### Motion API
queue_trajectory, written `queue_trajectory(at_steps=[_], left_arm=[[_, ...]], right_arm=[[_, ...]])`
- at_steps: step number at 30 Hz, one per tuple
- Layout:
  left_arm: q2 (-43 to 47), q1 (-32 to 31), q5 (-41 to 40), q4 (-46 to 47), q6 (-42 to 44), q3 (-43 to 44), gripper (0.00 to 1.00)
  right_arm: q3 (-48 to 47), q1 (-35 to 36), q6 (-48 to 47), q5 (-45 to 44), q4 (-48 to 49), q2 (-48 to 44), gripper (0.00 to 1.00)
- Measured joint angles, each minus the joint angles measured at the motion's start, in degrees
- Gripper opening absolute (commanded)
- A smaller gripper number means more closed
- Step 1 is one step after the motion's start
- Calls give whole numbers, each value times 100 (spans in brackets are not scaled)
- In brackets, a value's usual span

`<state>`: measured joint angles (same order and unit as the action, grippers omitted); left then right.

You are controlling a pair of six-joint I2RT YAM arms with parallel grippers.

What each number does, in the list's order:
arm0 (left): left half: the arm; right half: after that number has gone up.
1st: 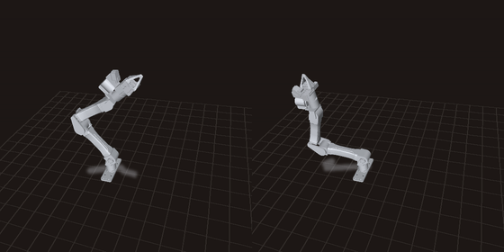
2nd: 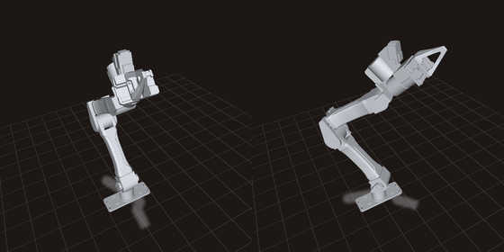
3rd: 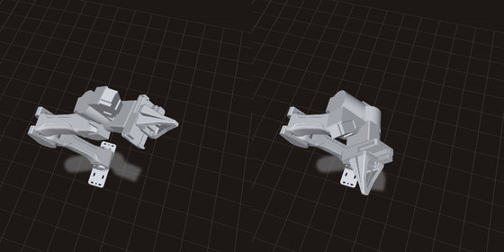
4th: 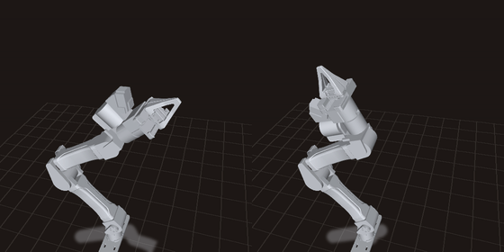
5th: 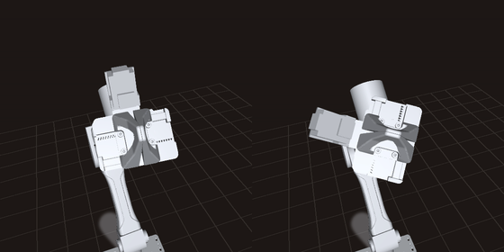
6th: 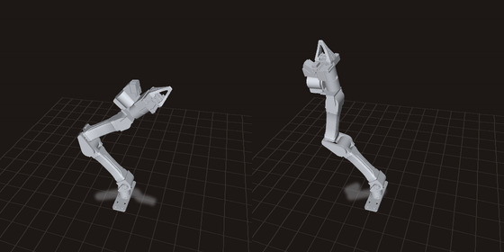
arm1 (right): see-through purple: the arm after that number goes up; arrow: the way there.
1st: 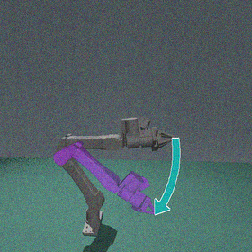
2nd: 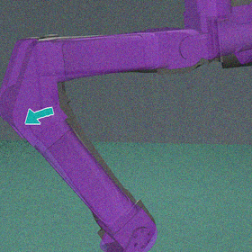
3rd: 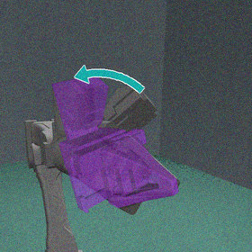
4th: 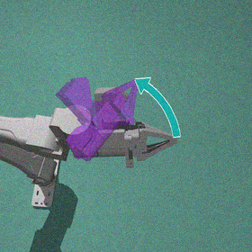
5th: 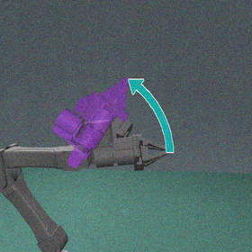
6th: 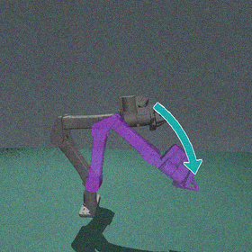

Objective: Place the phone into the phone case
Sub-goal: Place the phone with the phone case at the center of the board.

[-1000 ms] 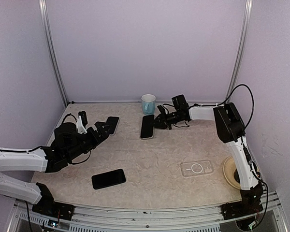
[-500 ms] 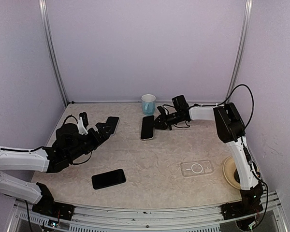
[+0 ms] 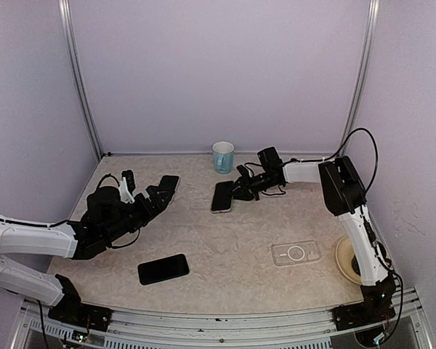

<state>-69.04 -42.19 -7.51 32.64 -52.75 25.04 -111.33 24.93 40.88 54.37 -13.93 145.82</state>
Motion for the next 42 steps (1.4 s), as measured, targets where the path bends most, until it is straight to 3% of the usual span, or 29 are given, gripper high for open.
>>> queue_trajectory(at_steps=[18,30,42], left_arm=[[-26,-2,-2,81,-52,-44,99],[-122,-2,2,192,-96,-70,99],[-219,-28,17,297,-96,-94,99]], right_arm=[[-164,0,-120,26,-94,111,42],[-111,-4,-494,-531,-455,-129,47],[227,-52,-1075,-1349,-940,-616,62]])
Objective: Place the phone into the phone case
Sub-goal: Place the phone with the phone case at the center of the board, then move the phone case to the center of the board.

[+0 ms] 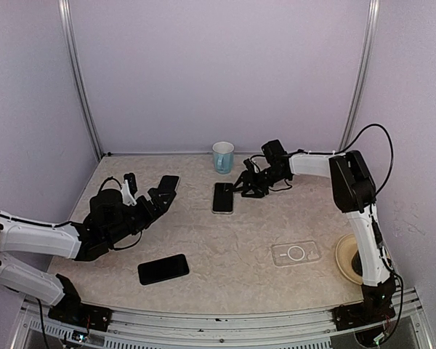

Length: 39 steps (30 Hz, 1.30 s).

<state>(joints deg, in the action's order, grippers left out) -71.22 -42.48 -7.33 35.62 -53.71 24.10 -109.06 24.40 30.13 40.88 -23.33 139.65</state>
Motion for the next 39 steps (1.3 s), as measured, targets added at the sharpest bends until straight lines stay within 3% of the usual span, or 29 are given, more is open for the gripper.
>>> queue_trajectory(at_steps=[6,9,10,24,34,39], left_arm=[[-278,-11,122,87,46,17,99],[-365,-42,221,111,153,48,99],[-376,-57,249,120,199,61,99],[-527,-197,413,262,566,243,99],[-546,-315,538,304,839,476,99],[-557,-527,592,142,1176,750,99]], right_arm=[[636,-11,-350,-564,-131,-616,79],[1220,-15,-490,-946,-107,-1193,98],[1462,-17,-535,-1104,-48,-1427,99],[4118,-15,-846,-2898,452,-4669,100],[5506,-15,-756,-3095,918,-6282,99],[6146,-15,-693,-3088,828,-6763,92]])
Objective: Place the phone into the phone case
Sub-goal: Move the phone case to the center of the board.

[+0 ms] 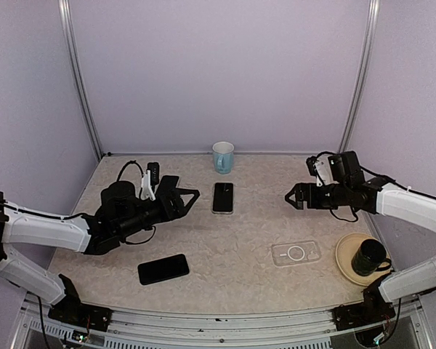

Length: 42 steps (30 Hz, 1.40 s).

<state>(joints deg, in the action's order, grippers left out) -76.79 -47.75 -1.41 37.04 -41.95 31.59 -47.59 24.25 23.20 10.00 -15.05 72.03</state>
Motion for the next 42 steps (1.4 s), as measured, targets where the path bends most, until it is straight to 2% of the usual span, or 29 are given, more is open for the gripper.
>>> queue_trajectory(at_steps=[6,10,15,20,33,38,42], left_arm=[[-125,-160,166,-232,363,356,99],[-452,-289,291,-339,505,579,99],[-835,-487,374,-669,656,846,99],[-857,-623,315,-997,868,922,99],[-855,-636,234,-1198,953,922,99],[-855,-636,234,-1202,988,929,99],[-855,-636,227,-1204,1010,929,99]], right_arm=[[863,66,240,-225,-411,-927,85],[1132,125,382,-476,-713,-1119,81],[1298,249,638,-649,-907,-1071,75],[1556,275,894,-765,-892,-951,70],[1755,280,1121,-1204,-793,-411,66],[1790,282,1145,-1257,-627,-138,53],[1816,289,1150,-1237,-490,-9,37]])
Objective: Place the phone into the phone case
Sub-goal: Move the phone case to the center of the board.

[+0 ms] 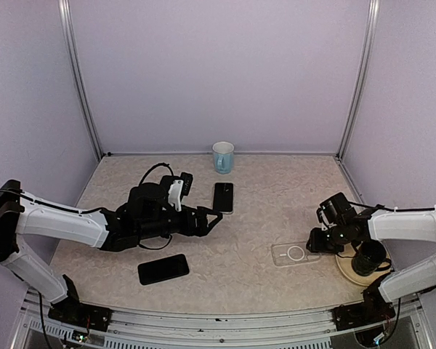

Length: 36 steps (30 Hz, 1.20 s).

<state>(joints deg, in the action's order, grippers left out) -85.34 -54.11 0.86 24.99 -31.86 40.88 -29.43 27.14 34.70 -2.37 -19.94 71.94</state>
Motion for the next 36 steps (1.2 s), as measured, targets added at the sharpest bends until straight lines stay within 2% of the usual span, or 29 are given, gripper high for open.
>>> queue_trajectory(at_steps=[4,10,23,36], left_arm=[[0,0,-2,-2,20,0,99],[0,0,-2,2,20,0,99],[-13,0,-2,4,17,0,99],[37,0,-127,2,13,-11,99]], right_arm=[[4,13,-37,48,136,129,20],[4,13,-70,111,243,212,0],[-162,50,-74,201,389,442,0],[-1497,90,-354,63,422,1611,0]])
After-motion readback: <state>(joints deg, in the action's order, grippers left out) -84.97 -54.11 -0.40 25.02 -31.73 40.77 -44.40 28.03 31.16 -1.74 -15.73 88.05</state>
